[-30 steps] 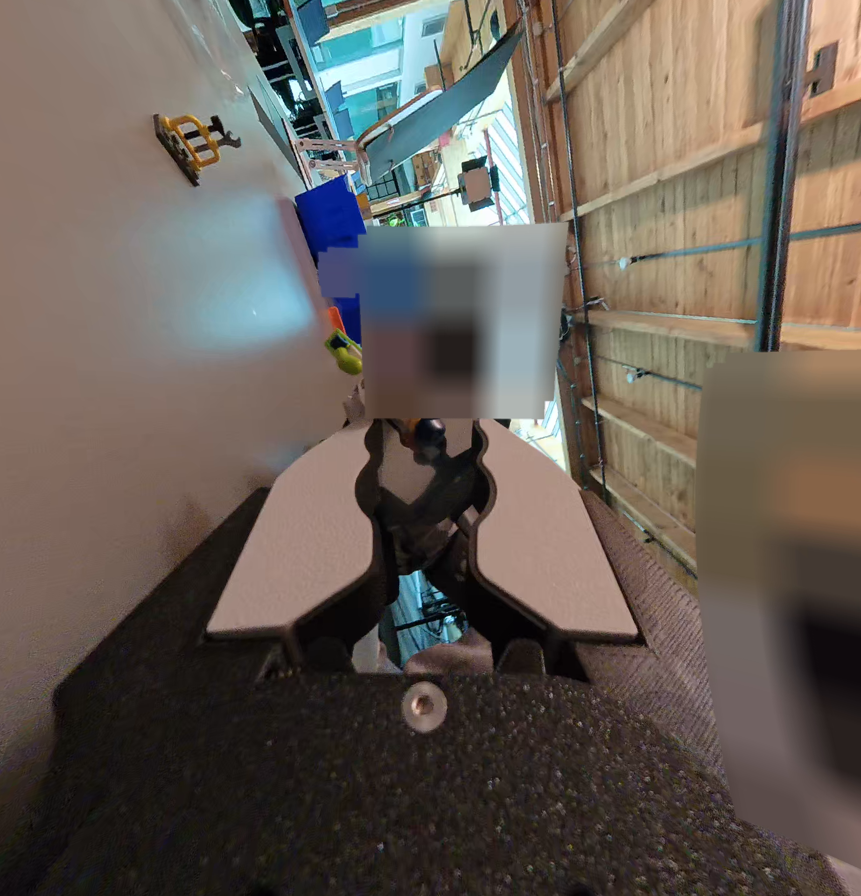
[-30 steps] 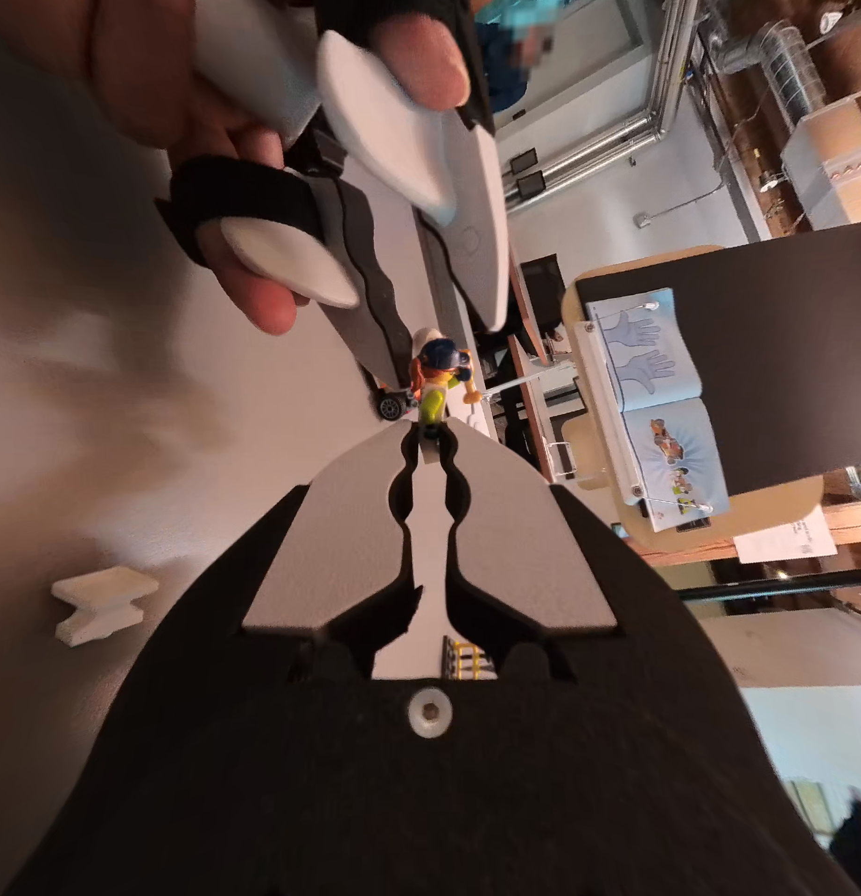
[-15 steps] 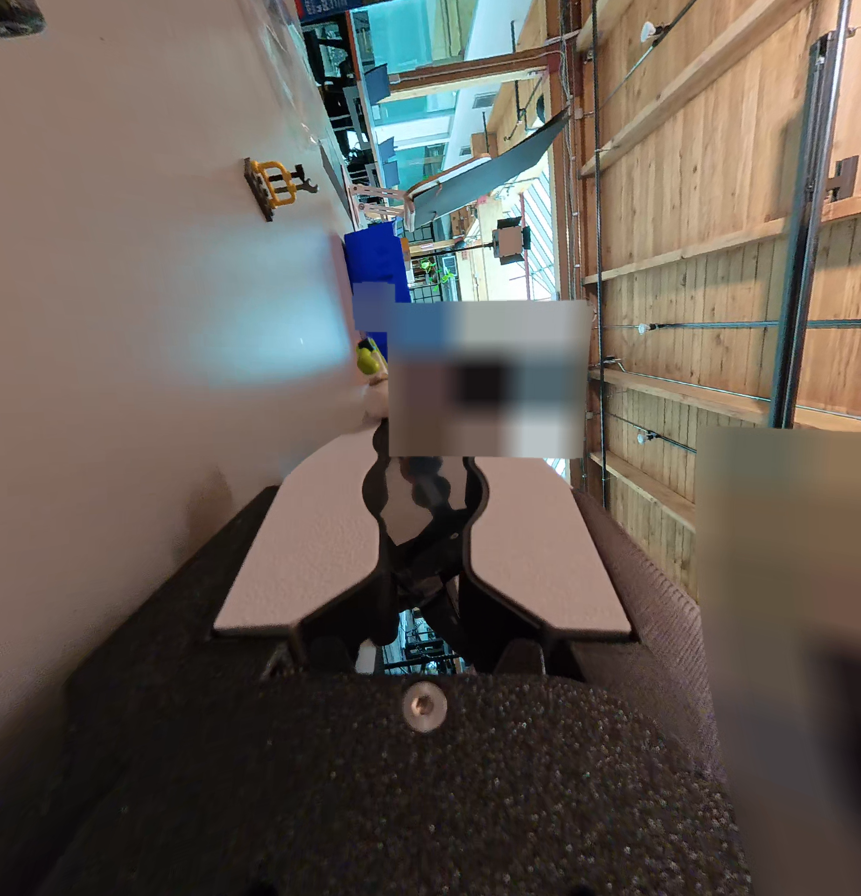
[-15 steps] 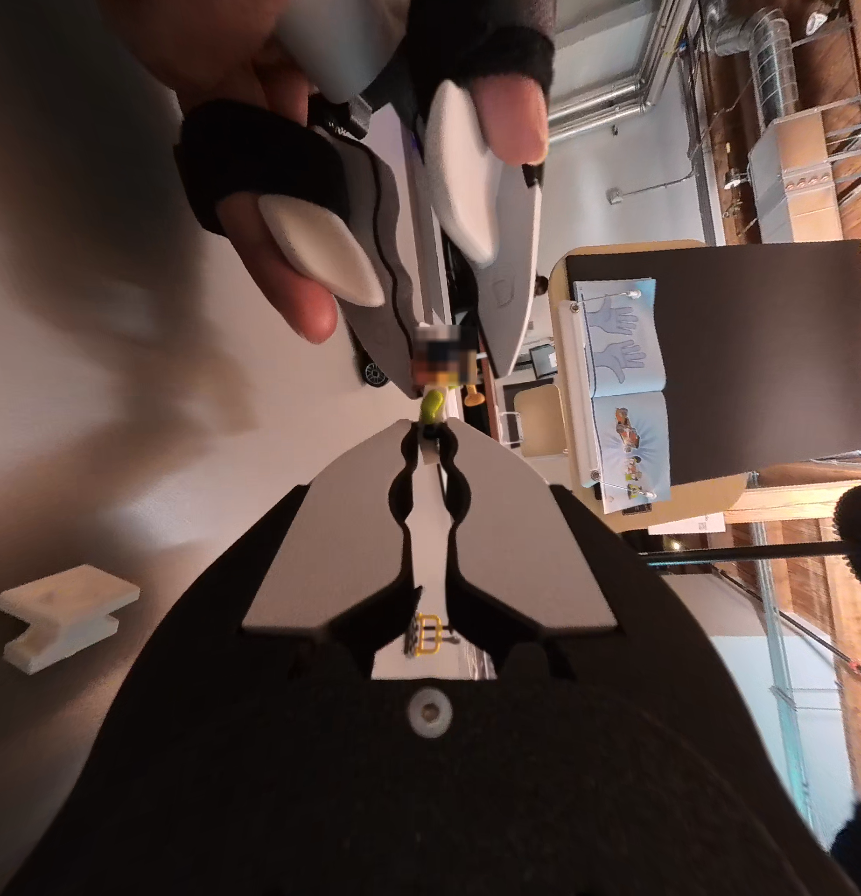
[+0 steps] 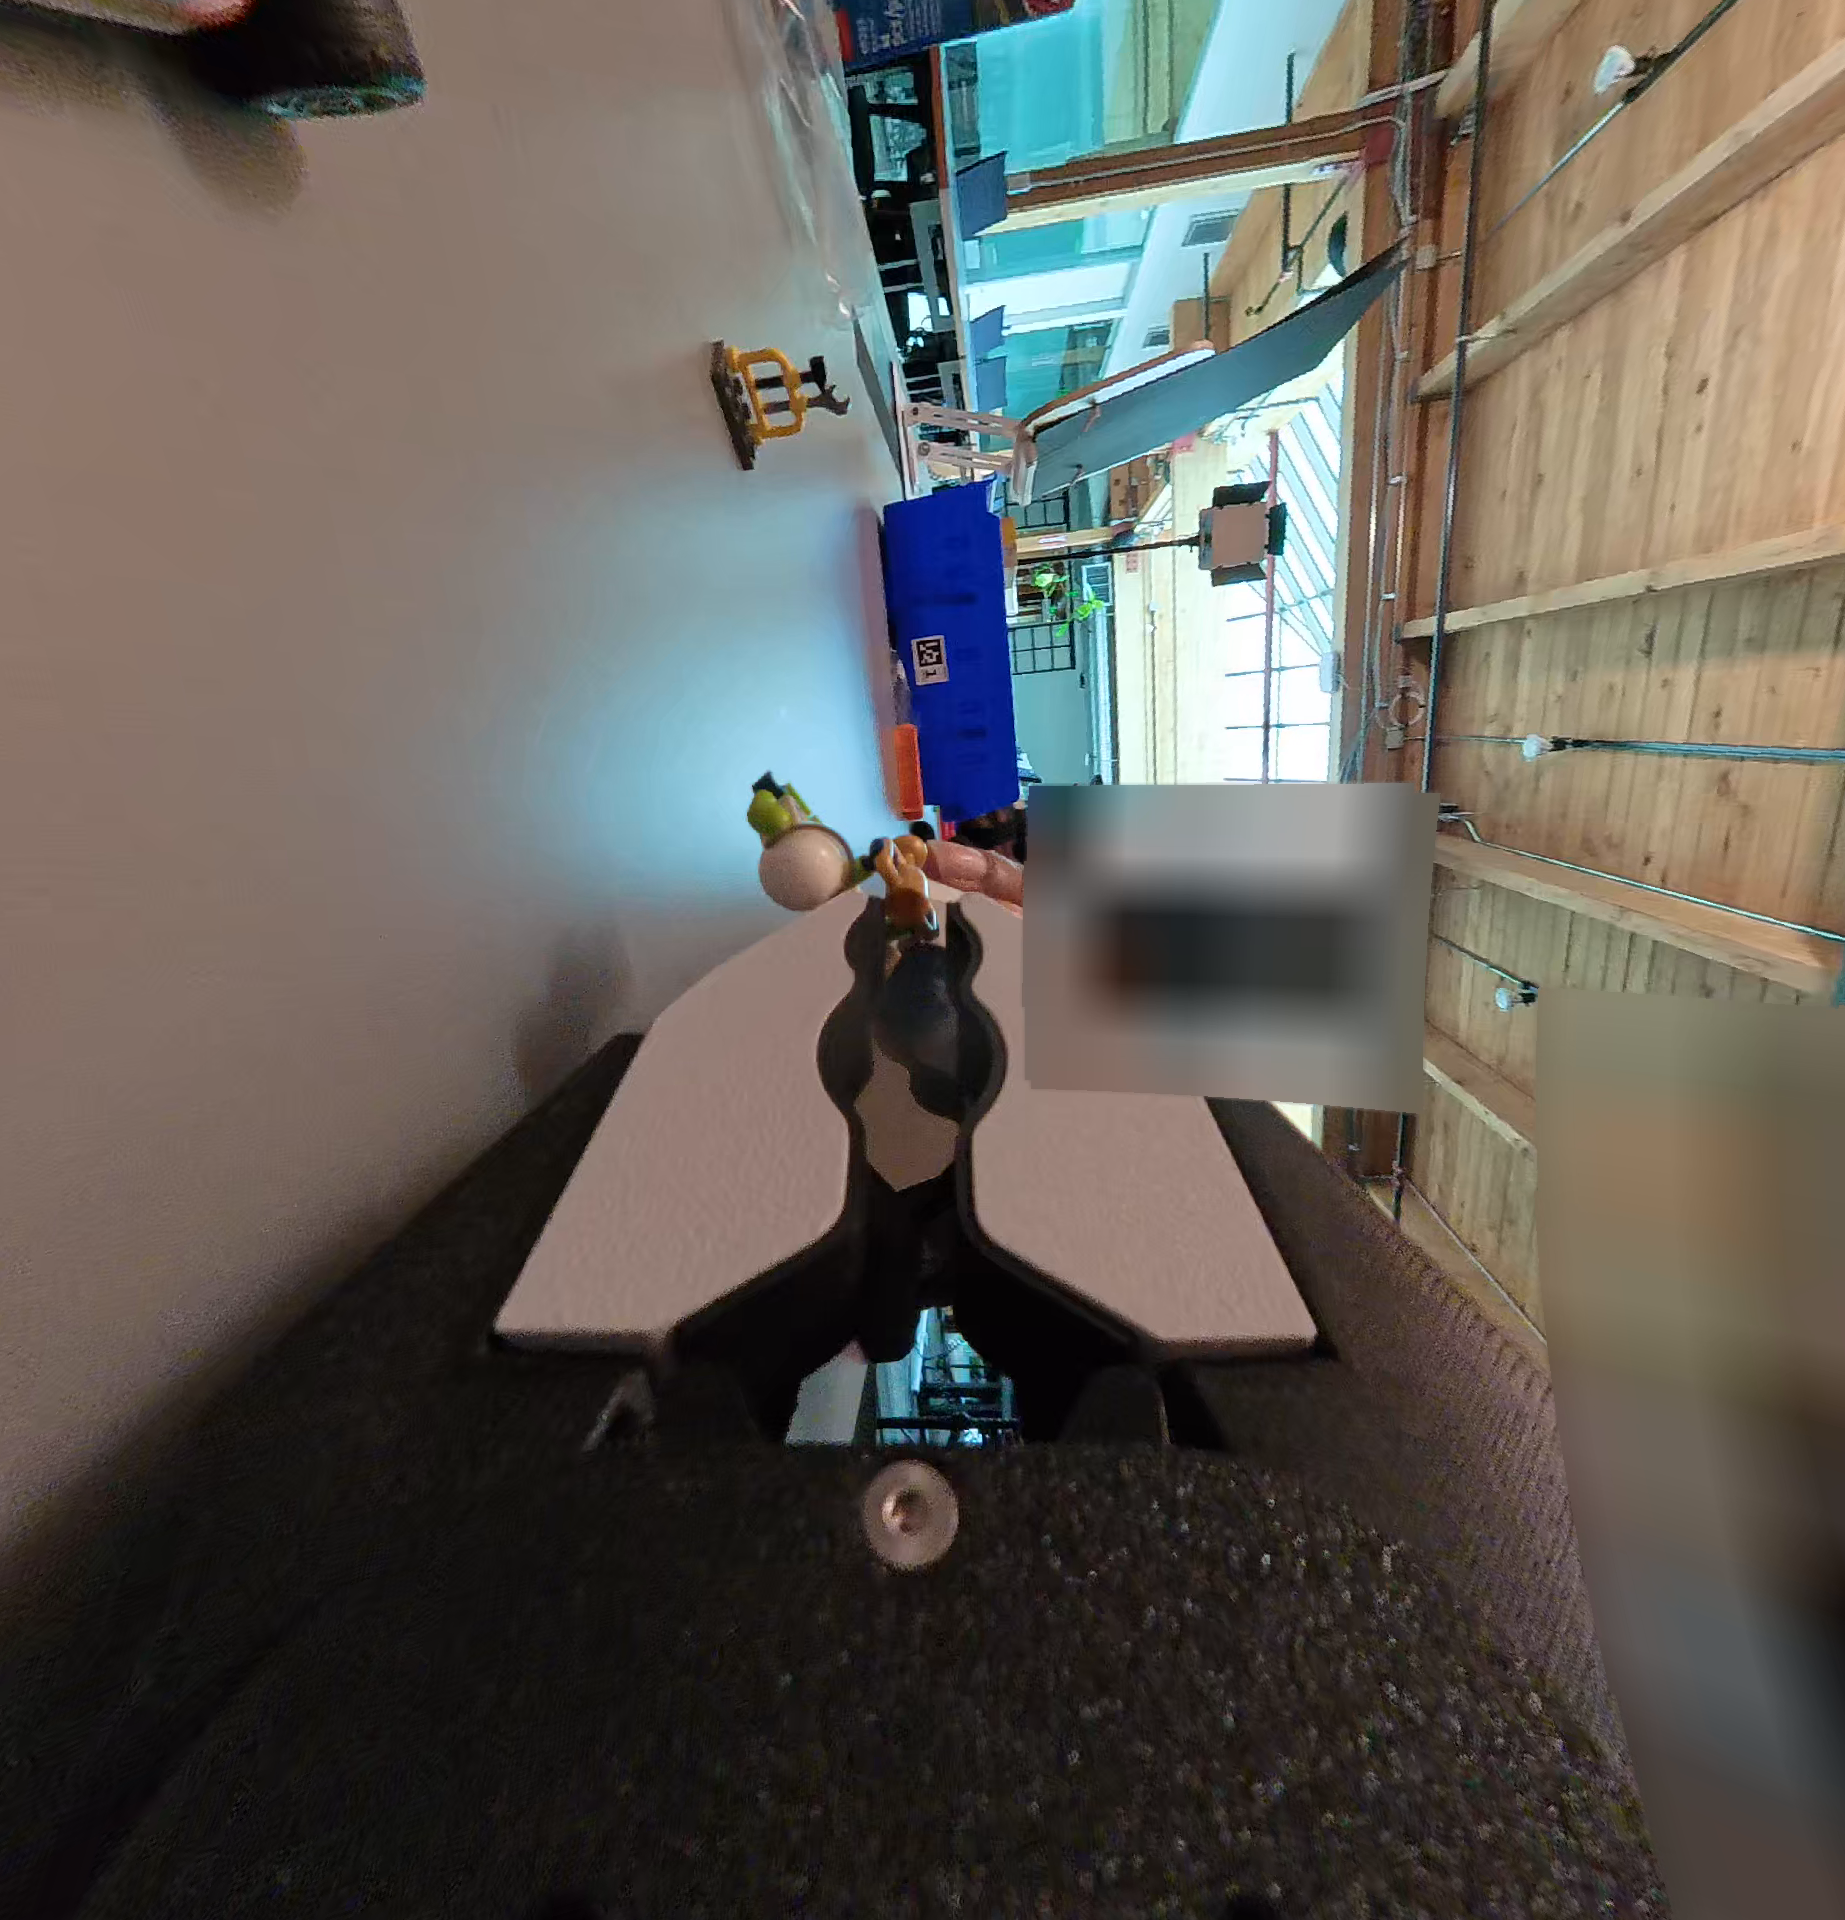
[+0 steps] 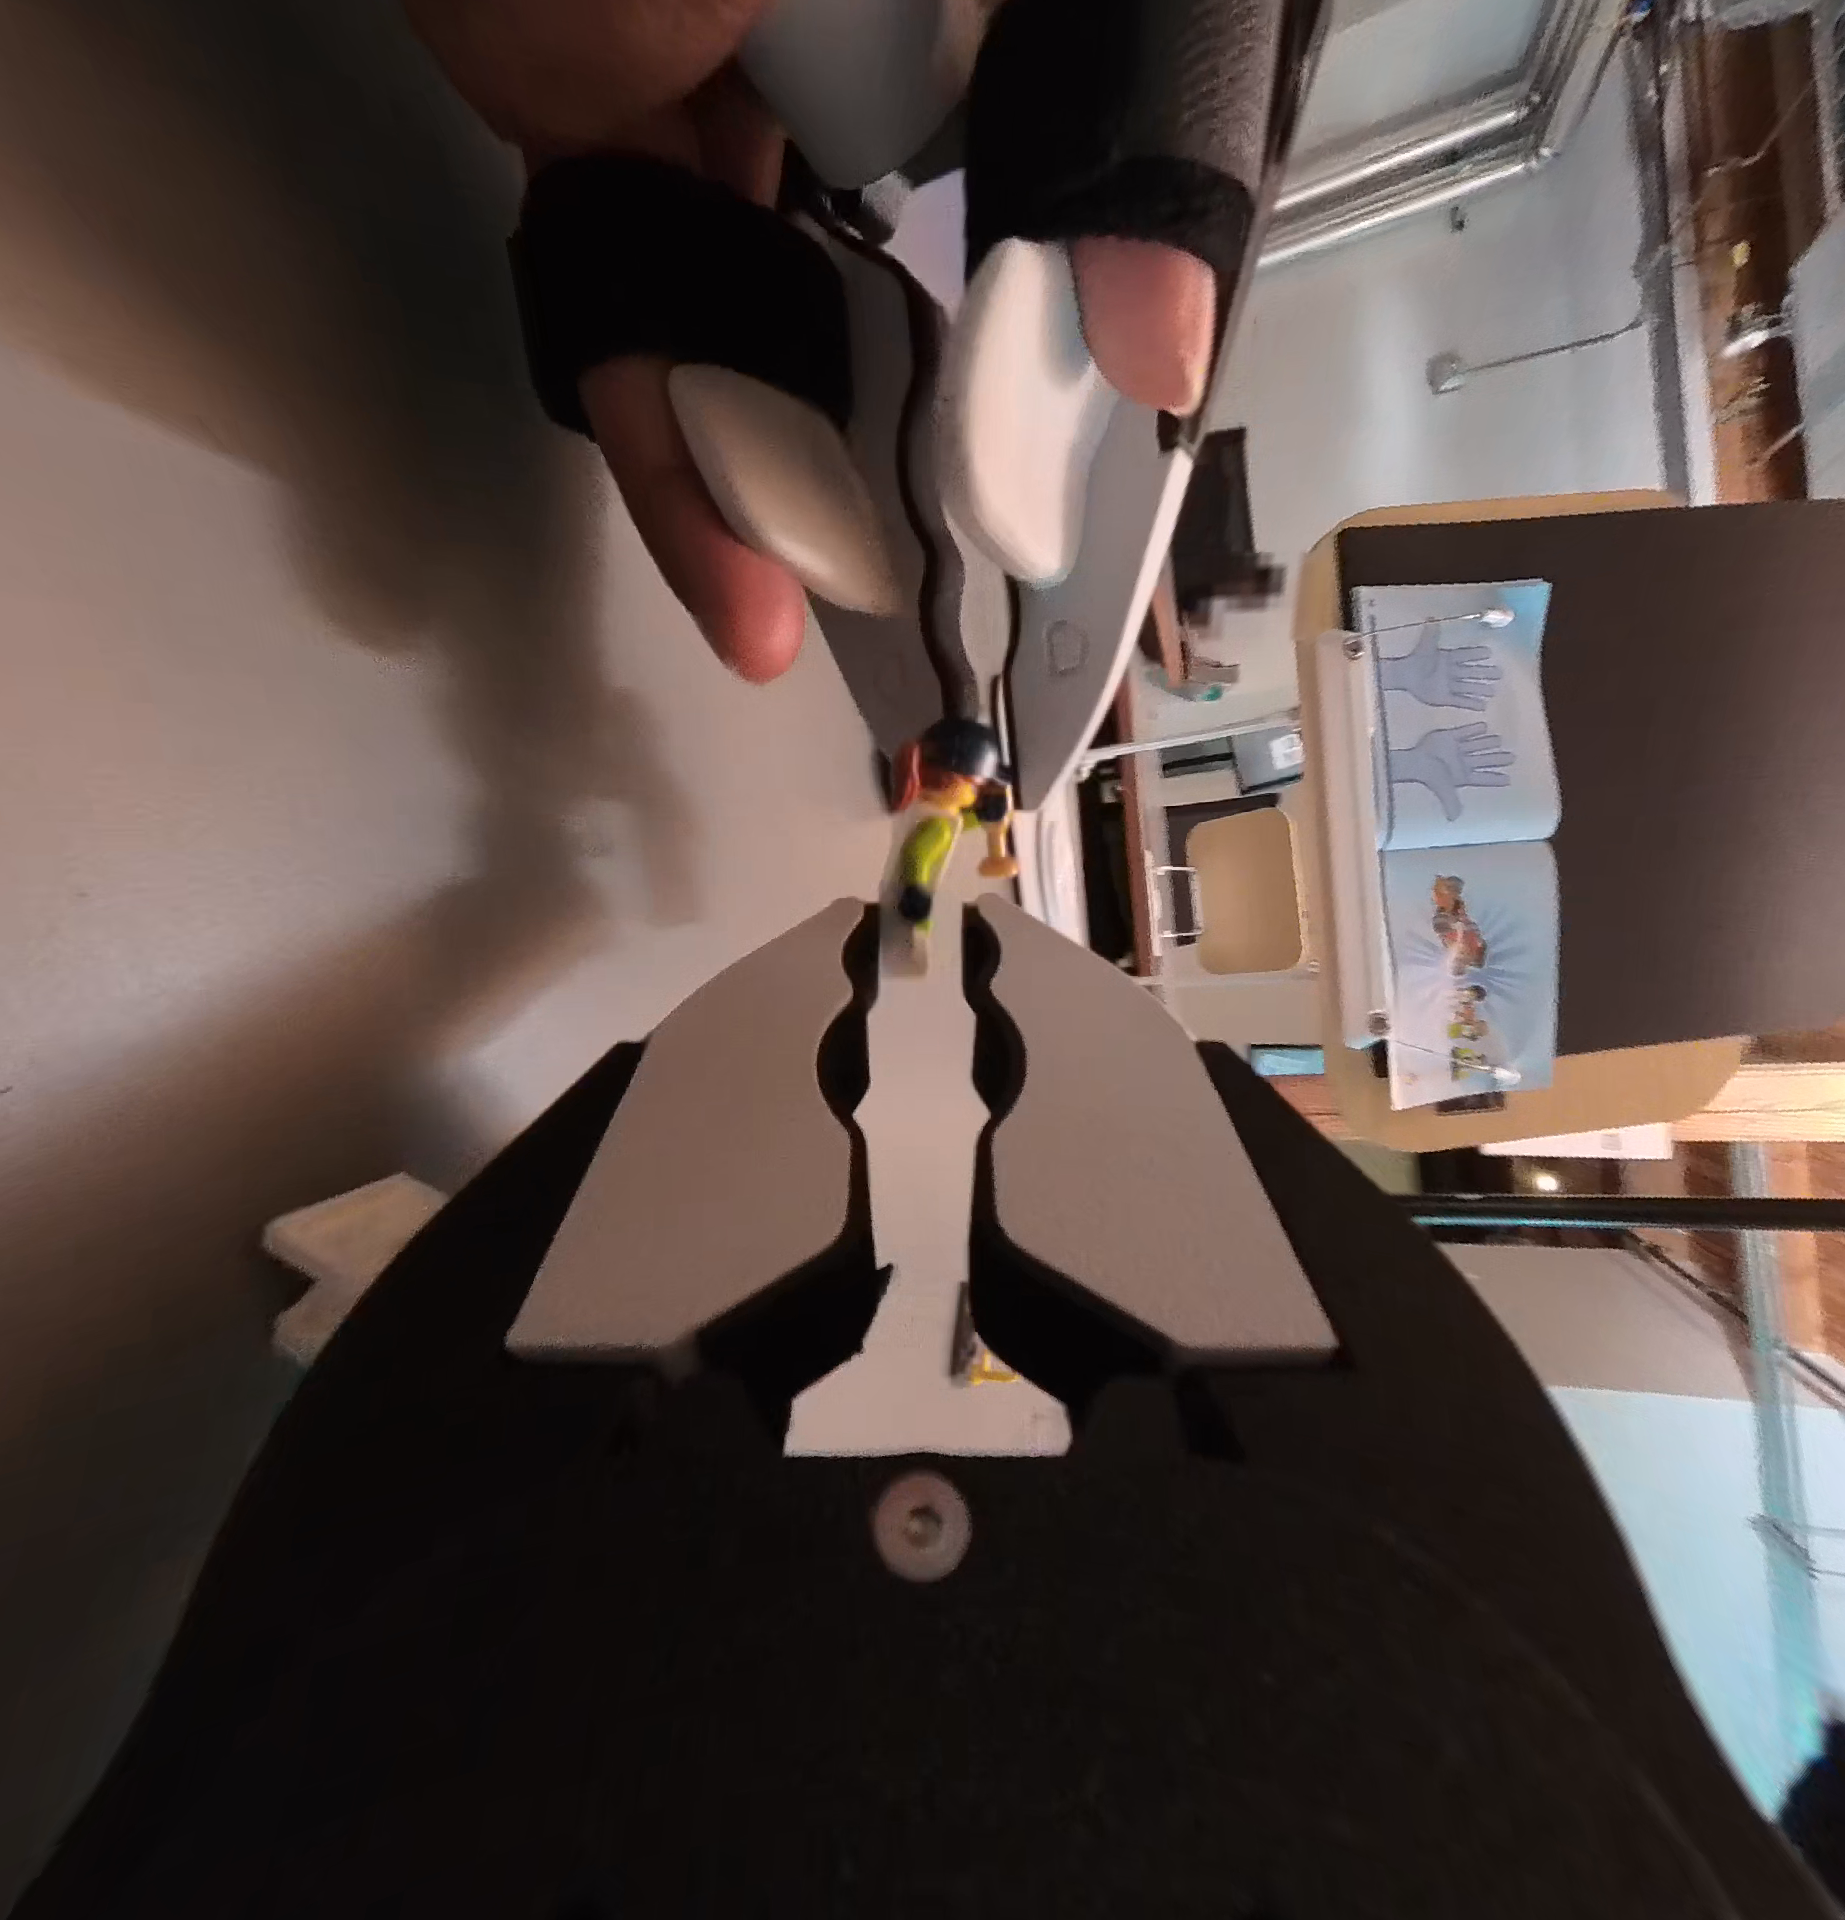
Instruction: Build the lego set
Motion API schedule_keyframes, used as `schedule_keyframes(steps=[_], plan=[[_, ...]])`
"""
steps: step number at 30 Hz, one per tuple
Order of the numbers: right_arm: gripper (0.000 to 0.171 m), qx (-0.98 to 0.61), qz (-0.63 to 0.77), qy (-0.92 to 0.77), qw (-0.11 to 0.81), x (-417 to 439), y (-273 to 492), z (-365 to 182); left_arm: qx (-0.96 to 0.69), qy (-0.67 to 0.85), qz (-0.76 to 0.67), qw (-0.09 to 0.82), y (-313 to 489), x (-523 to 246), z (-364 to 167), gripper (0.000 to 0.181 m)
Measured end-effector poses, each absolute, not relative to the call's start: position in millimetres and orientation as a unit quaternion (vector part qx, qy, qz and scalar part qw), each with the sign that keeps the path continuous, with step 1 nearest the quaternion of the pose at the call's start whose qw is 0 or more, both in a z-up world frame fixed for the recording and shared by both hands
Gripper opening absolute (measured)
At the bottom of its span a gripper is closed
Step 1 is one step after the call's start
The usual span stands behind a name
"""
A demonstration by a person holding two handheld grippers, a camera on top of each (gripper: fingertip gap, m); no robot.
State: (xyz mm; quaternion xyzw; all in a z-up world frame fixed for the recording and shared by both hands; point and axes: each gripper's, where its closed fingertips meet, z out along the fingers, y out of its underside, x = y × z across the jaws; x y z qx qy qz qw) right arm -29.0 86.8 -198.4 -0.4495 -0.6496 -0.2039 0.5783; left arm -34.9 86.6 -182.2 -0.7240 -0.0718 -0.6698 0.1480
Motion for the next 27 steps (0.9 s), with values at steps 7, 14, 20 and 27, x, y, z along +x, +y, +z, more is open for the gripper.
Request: schedule_keyframes(steps=[7,14,20,27], plan=[[0.016,-0.466,-0.162,-0.657,0.57,-24.6,80.1,-202.3,-0.736,-0.067,-0.659,0.142,82.4,-37.4,-187.8,0.008],[0.015,-0.548,0.038,-0.658,0.515,1.4,67.3,-199.3,-0.75,-0.026,-0.645,0.145,77.7,-39.6,-190.0,0.007],[0.016,-0.579,0.263,-0.678,0.368,27.3,25.4,-204.3,-0.756,0.038,-0.64,0.134,64.2,-33.0,-187.4,0.007],[0.026,-0.584,0.223,-0.721,0.301,22.2,16.0,-232.8,-0.746,0.068,-0.653,0.112,48.7,-25.3,-184.8,0.007]])
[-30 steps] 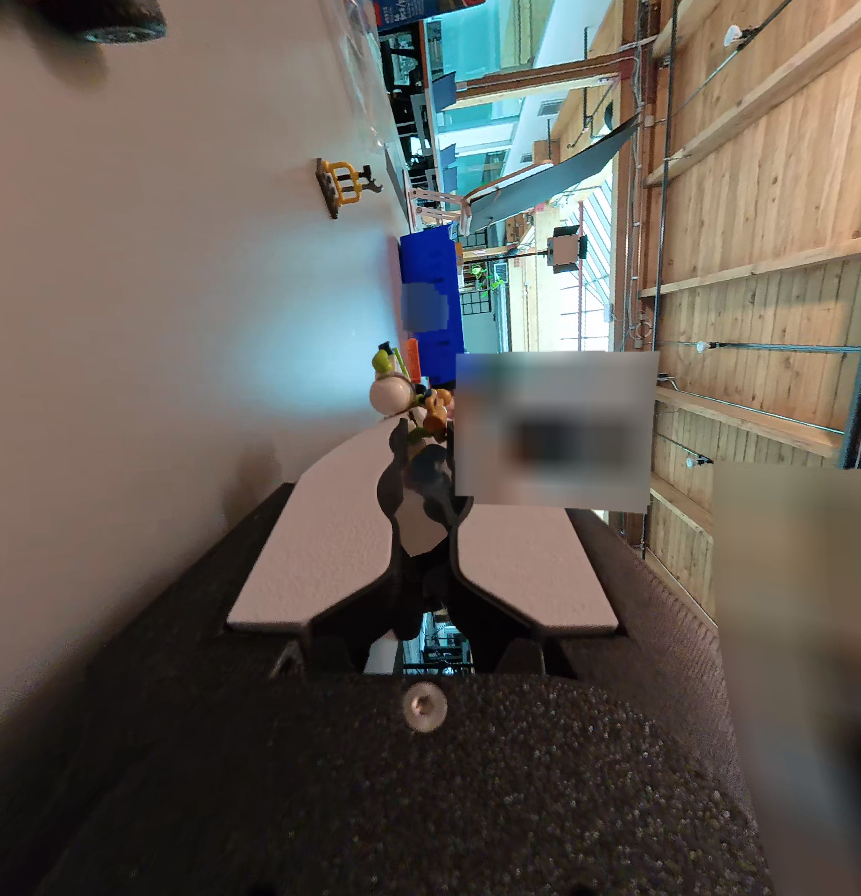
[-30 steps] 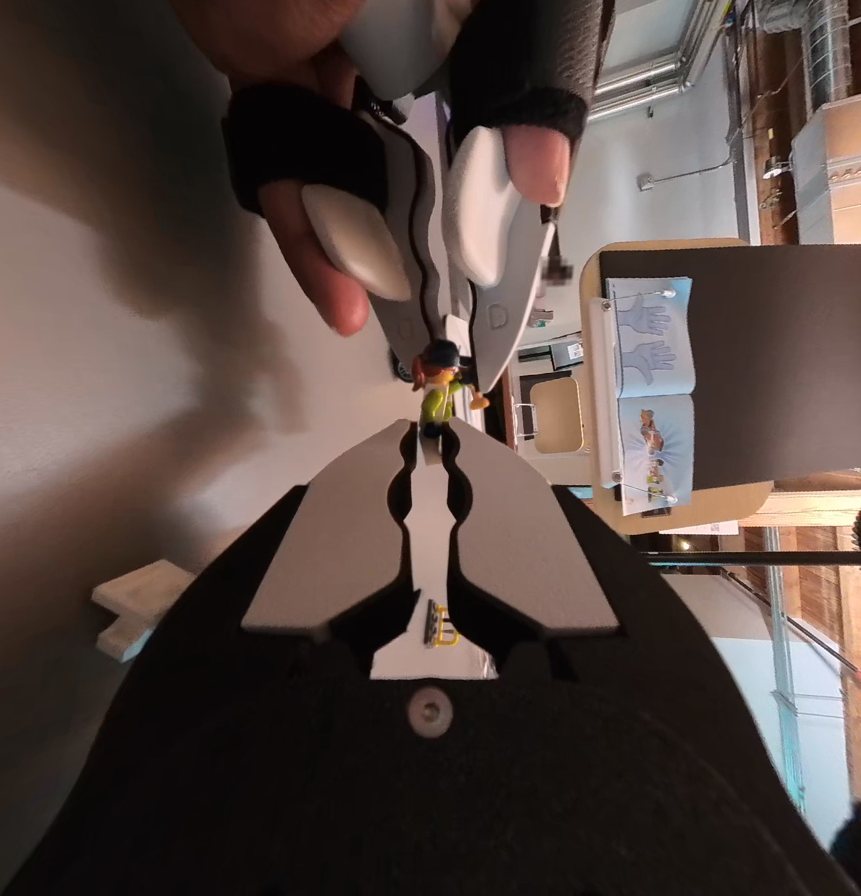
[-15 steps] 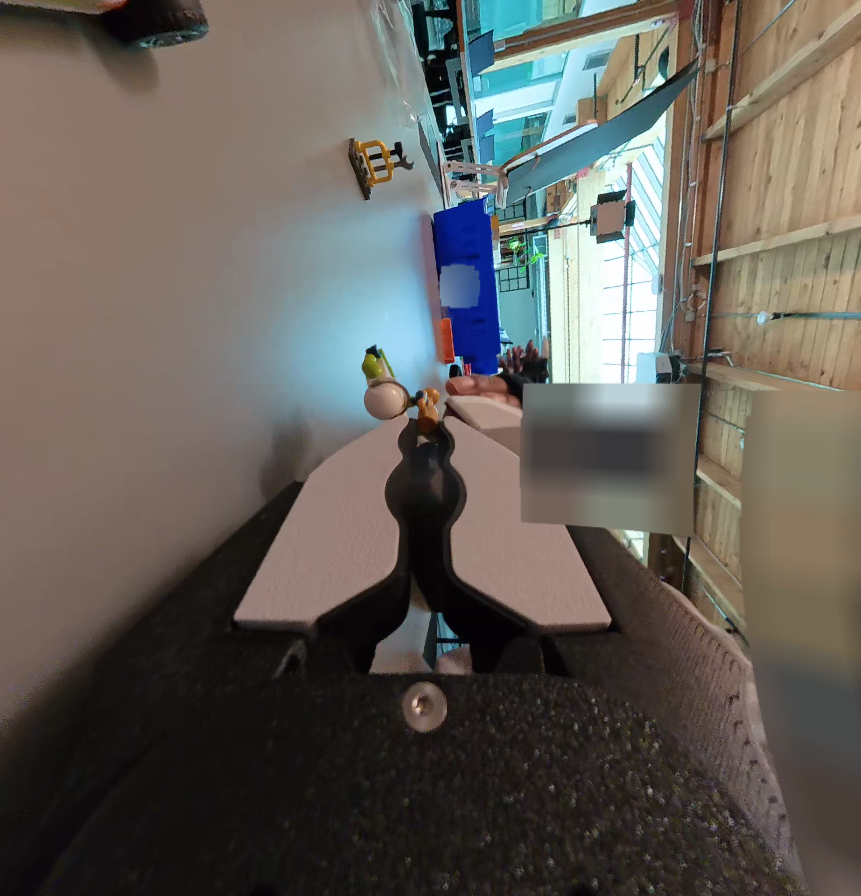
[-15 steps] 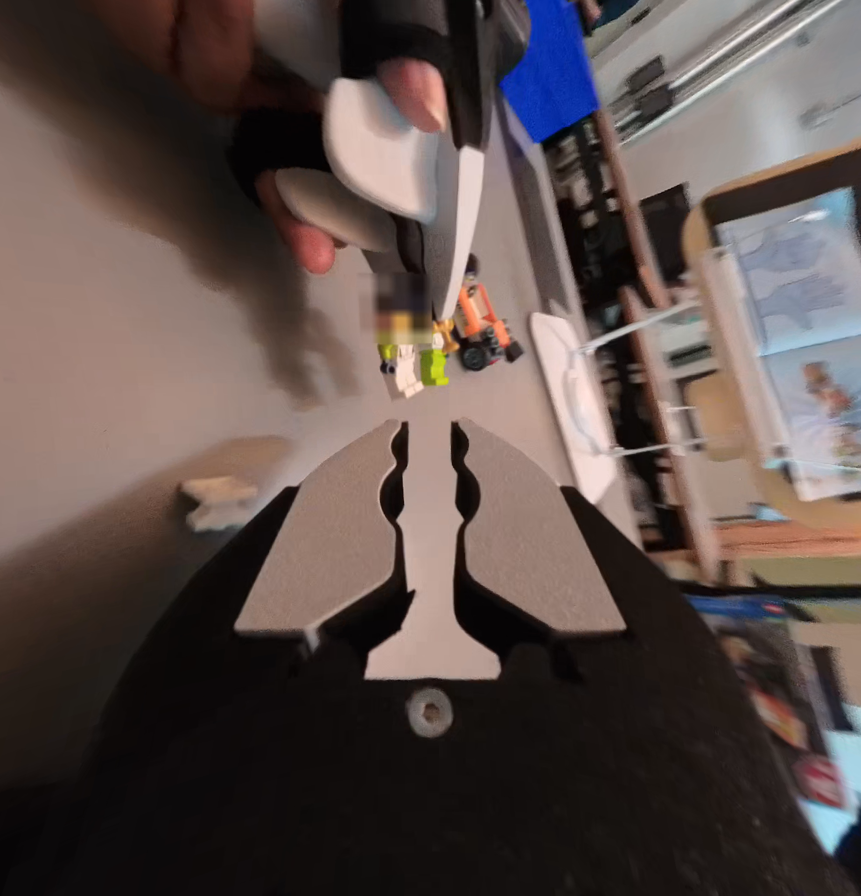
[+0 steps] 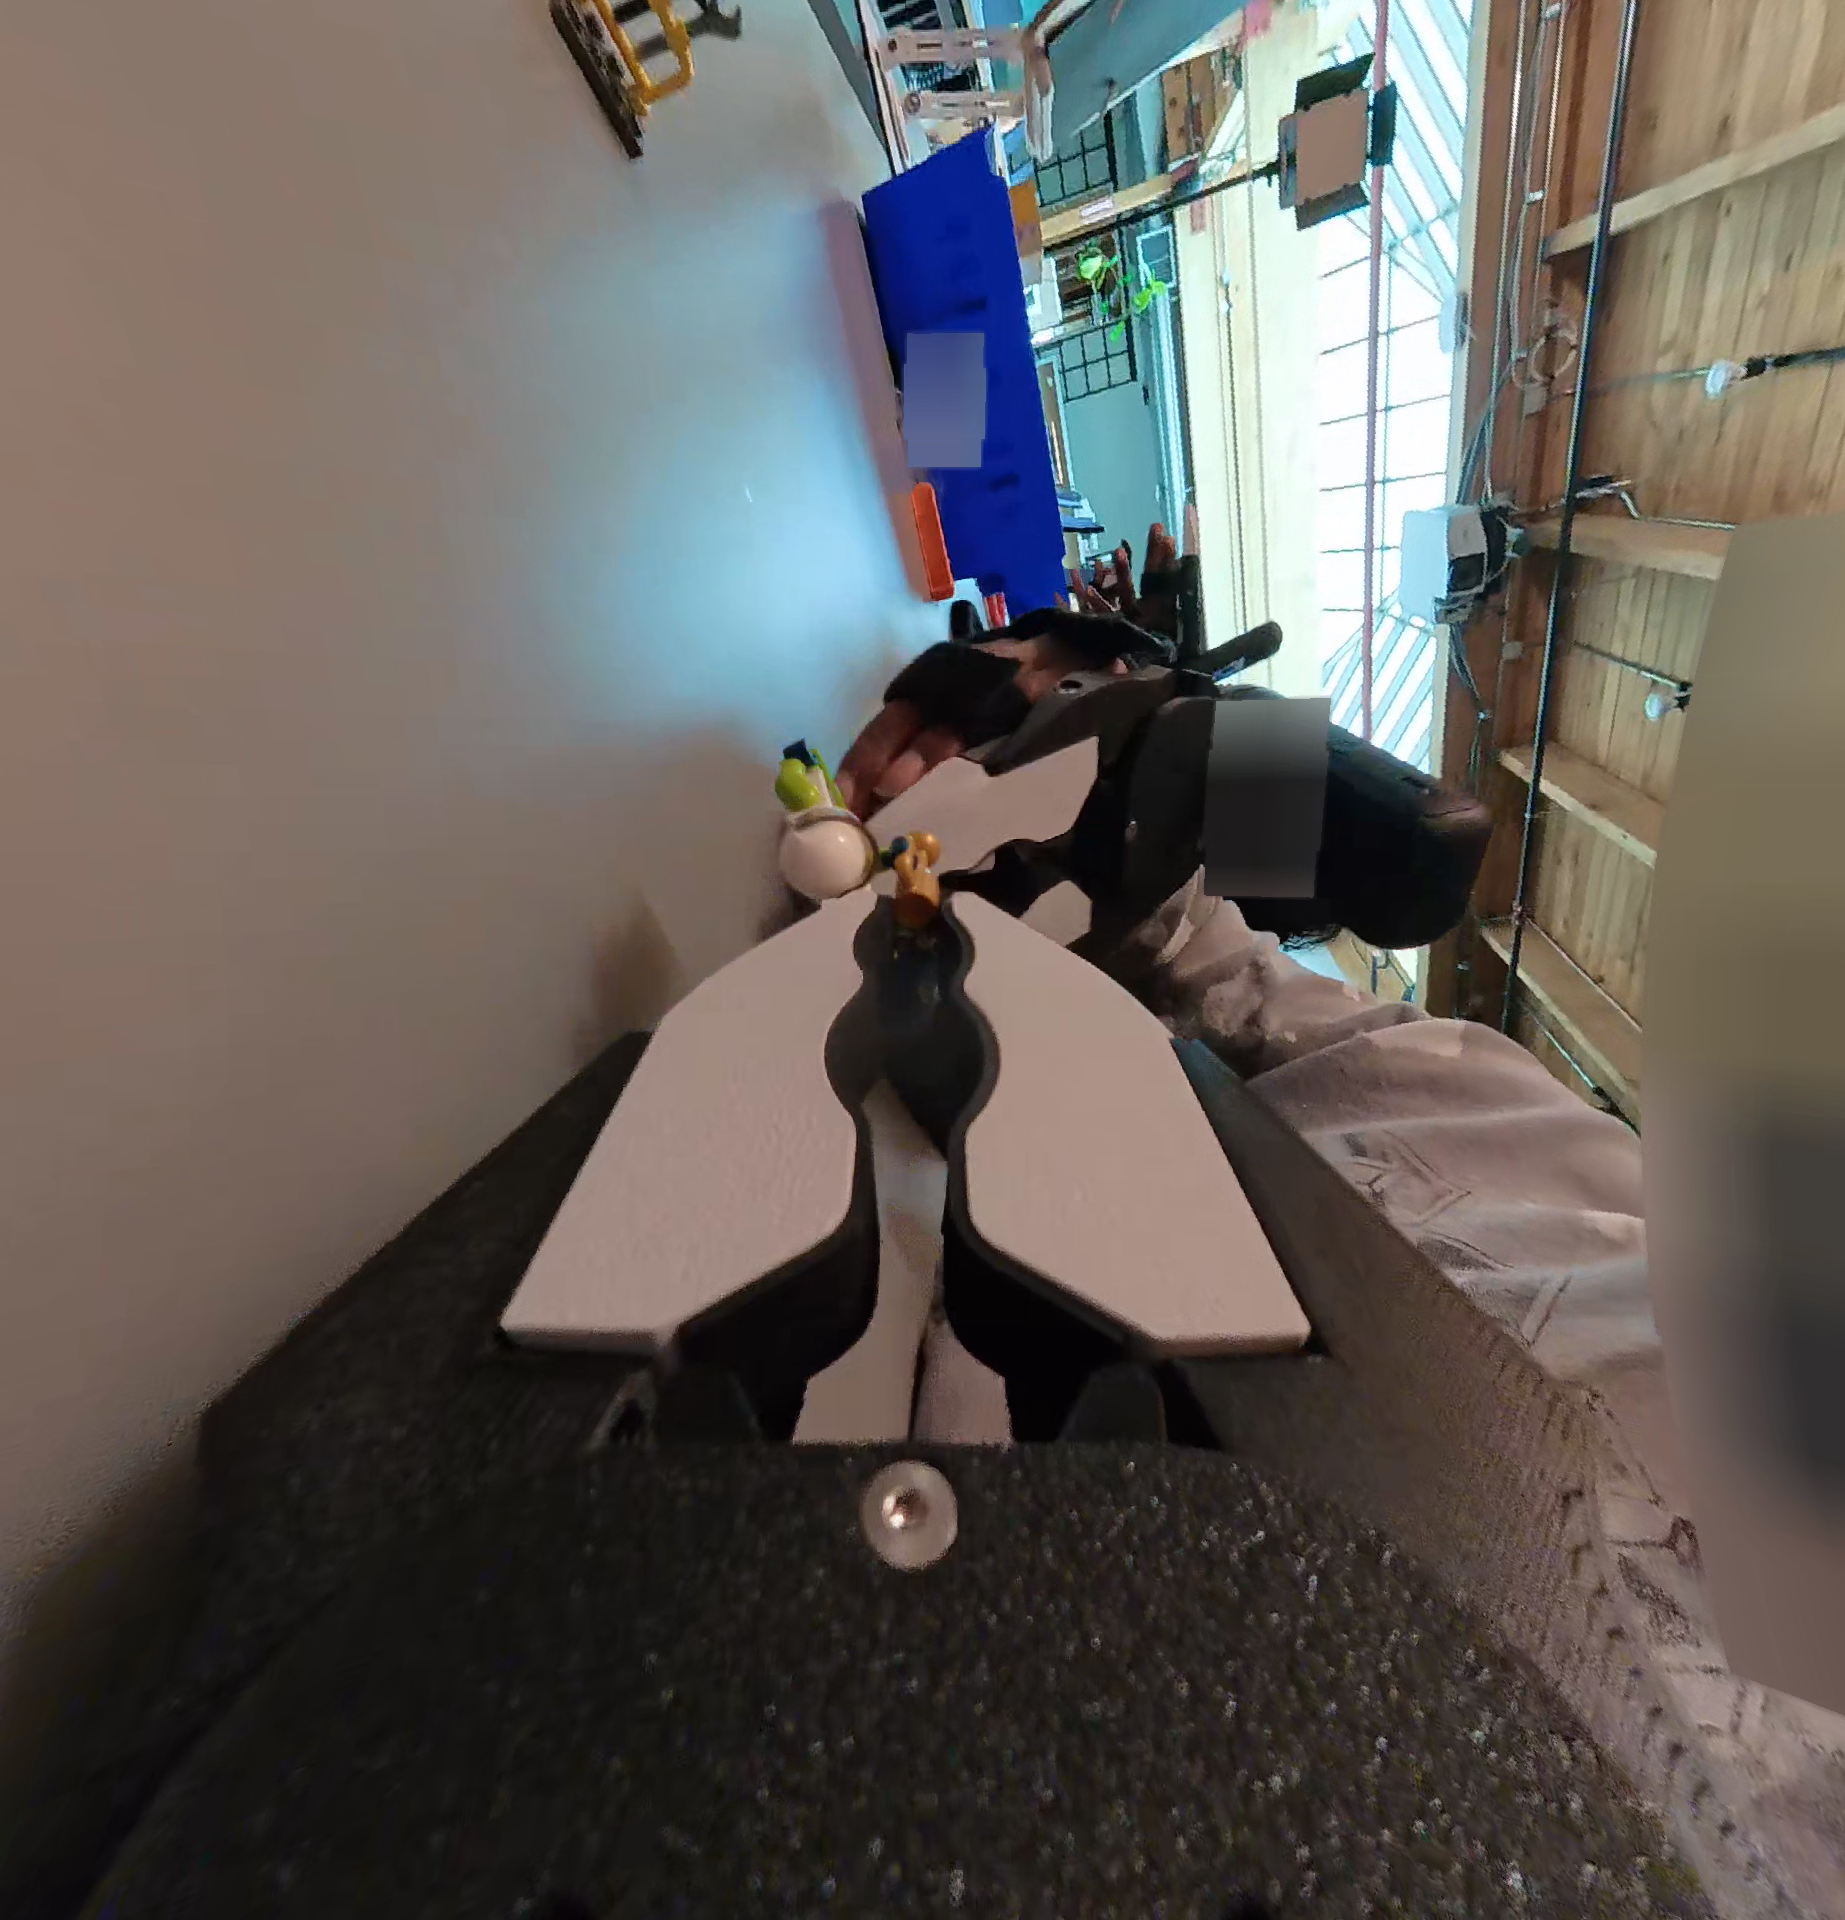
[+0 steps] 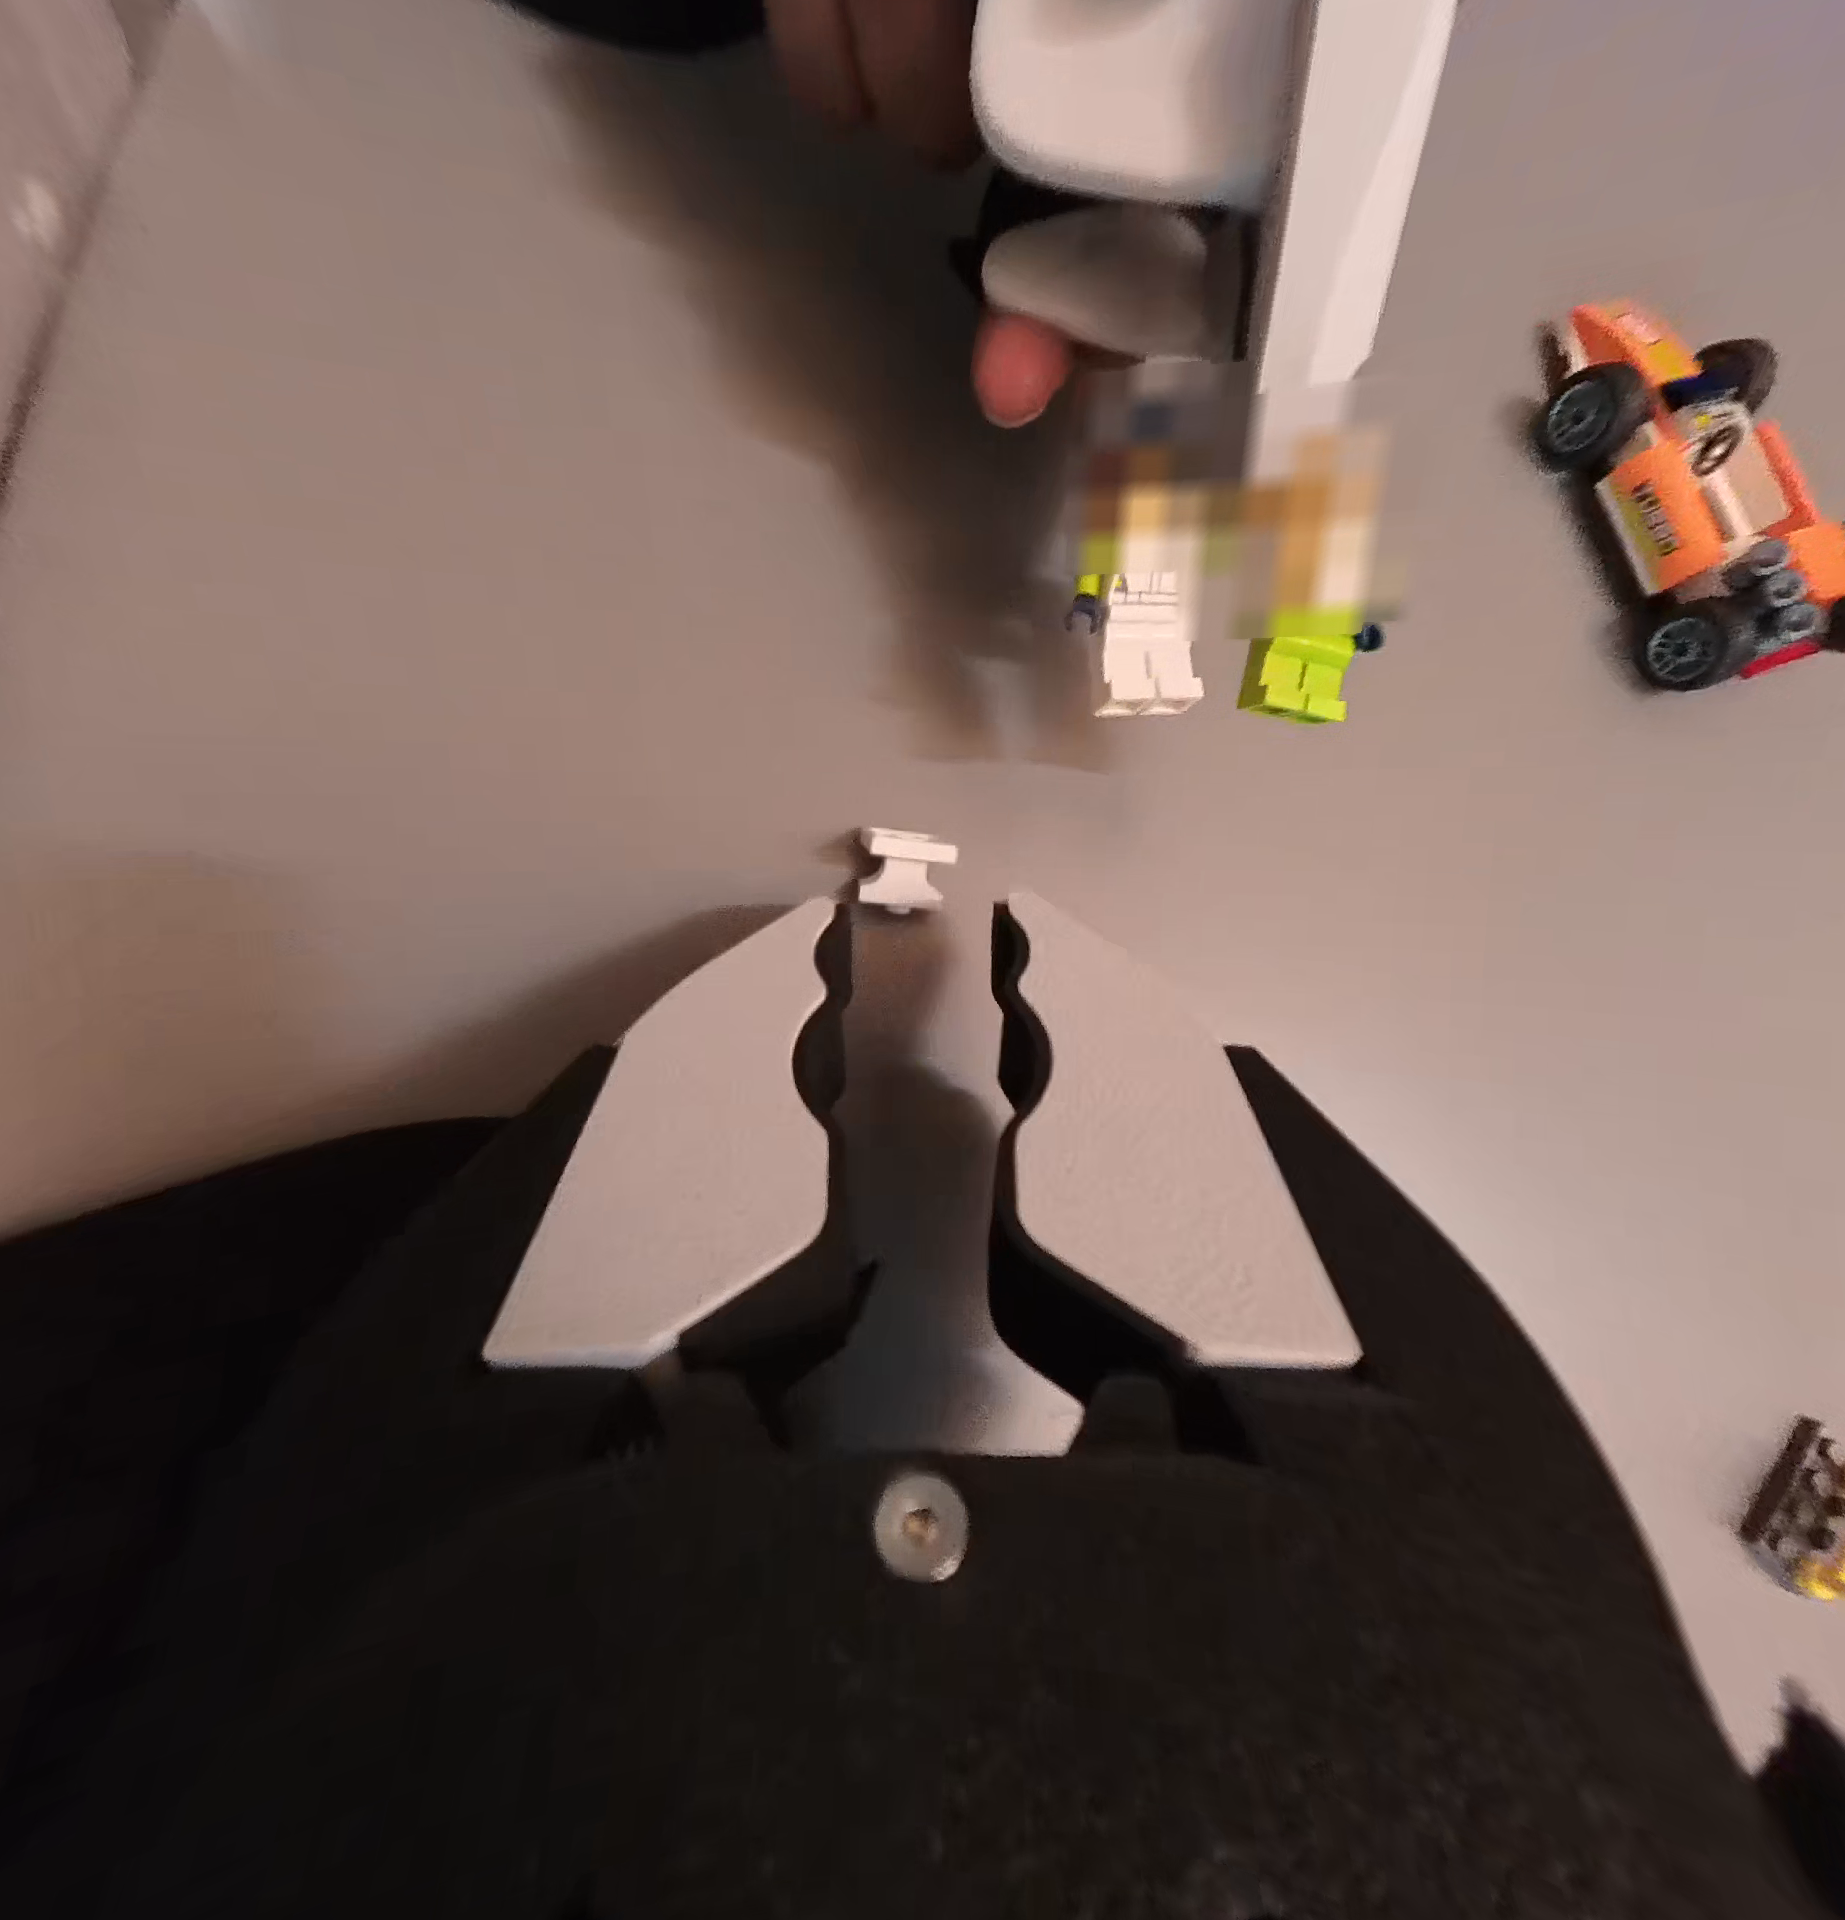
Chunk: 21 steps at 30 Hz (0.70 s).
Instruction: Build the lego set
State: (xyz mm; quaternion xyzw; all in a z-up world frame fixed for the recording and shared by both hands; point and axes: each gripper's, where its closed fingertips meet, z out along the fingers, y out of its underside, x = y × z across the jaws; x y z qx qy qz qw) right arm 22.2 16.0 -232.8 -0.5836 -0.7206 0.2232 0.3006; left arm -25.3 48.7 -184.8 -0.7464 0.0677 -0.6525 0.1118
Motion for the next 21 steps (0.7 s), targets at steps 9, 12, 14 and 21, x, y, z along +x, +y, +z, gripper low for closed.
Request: schedule_keyframes(steps=[9,12,14,21], plan=[[0.026,-0.587,0.204,-0.739,0.258,6.6,13.8,-240.2,-0.748,0.079,-0.648,0.121,42.9,-31.0,-186.9,0.007],[0.029,-0.603,0.189,-0.749,0.199,6.7,10.5,-245.4,-0.749,0.087,-0.644,0.129,42.5,-31.3,-188.0,0.007],[0.028,-0.608,0.182,-0.754,0.169,6.0,8.6,-244.7,-0.747,0.09,-0.644,0.134,42.2,-32.2,-188.0,0.007],[0.017,-0.611,0.229,-0.732,0.194,-9.9,14.0,-228.6,-0.739,0.087,-0.652,0.143,42.7,-39.2,-189.2,0.007]])
